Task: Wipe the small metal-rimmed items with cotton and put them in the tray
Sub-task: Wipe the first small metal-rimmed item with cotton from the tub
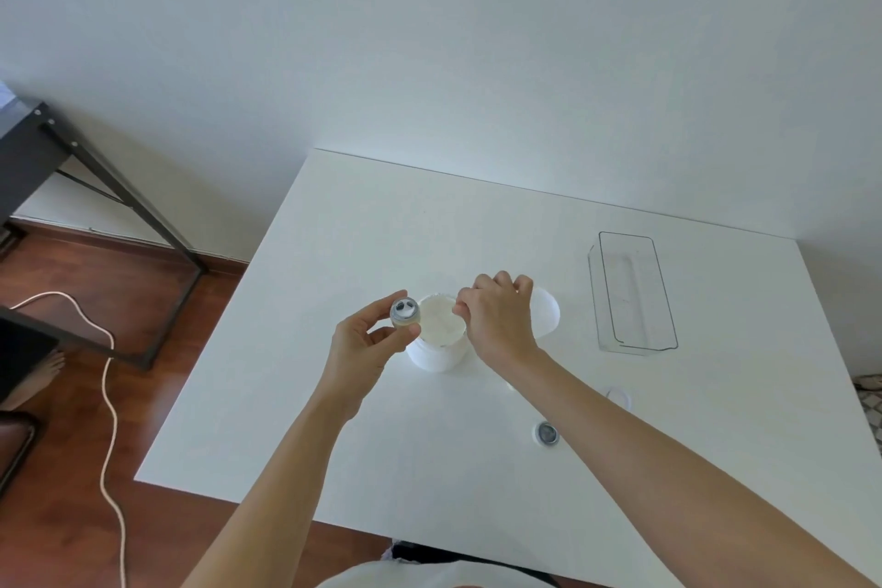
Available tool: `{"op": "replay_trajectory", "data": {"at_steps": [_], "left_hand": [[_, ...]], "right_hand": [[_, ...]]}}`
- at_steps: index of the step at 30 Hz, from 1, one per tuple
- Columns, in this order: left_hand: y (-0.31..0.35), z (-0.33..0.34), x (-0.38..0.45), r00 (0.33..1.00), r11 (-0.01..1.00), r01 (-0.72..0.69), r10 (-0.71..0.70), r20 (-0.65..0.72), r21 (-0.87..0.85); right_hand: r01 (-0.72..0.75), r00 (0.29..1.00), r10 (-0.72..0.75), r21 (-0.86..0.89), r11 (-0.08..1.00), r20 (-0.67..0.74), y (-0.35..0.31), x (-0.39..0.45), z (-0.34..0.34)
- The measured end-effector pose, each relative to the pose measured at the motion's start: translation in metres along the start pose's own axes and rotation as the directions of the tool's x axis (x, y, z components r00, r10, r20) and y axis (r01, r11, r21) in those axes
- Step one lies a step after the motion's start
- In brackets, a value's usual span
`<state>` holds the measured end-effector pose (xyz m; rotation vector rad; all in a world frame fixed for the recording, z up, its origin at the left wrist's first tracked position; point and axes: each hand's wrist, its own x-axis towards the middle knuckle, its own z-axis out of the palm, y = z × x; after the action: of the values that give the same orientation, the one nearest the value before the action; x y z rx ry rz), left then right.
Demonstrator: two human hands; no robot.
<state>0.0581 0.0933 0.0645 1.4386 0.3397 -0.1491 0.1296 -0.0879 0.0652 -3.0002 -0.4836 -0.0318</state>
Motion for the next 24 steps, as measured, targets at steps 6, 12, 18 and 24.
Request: {"op": "replay_trajectory", "data": {"at_steps": [6, 12, 18, 24], "left_hand": [[0.000, -0.003, -0.001, 1.000, 0.999, -0.008, 0.006, -0.031, -0.044], [0.000, -0.003, -0.002, 1.000, 0.992, -0.002, 0.005, 0.027, -0.128], [-0.002, -0.004, -0.002, 0.995, 0.980, 0.010, 0.011, 0.101, -0.200], [-0.001, 0.002, 0.002, 0.998, 0.998, -0.008, 0.012, 0.058, -0.058]], "right_hand": [[-0.119, 0.991, 0.108, 0.169, 0.978, 0.073, -0.004, -0.004, -0.001], [-0.464, 0.885, 0.383, 0.423, 0.779, 0.266, 0.005, -0.007, -0.010], [-0.663, 0.748, 0.464, 0.563, 0.494, 0.474, 0.022, -0.011, -0.022], [-0.625, 0.761, 0.423, 0.732, 0.273, 0.492, 0.030, -0.016, -0.045]]}}
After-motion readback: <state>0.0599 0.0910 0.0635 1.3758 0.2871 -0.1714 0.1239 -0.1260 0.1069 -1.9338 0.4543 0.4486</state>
